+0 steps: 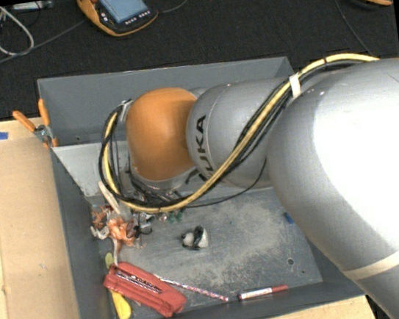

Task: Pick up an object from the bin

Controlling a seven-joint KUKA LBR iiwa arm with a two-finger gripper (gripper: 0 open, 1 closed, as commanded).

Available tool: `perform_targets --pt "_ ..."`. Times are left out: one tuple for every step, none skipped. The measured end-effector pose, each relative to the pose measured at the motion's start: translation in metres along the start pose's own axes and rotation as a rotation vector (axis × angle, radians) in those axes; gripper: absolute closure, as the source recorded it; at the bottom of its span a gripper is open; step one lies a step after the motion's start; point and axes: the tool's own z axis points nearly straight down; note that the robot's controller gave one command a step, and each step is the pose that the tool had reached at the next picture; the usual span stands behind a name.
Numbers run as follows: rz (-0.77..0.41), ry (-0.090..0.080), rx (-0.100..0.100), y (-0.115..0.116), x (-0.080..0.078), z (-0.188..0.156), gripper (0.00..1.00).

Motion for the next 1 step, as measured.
perform_targets --pt "0.0 0.006 0.002 -0.0005 0.0029 -0.0289 1.0"
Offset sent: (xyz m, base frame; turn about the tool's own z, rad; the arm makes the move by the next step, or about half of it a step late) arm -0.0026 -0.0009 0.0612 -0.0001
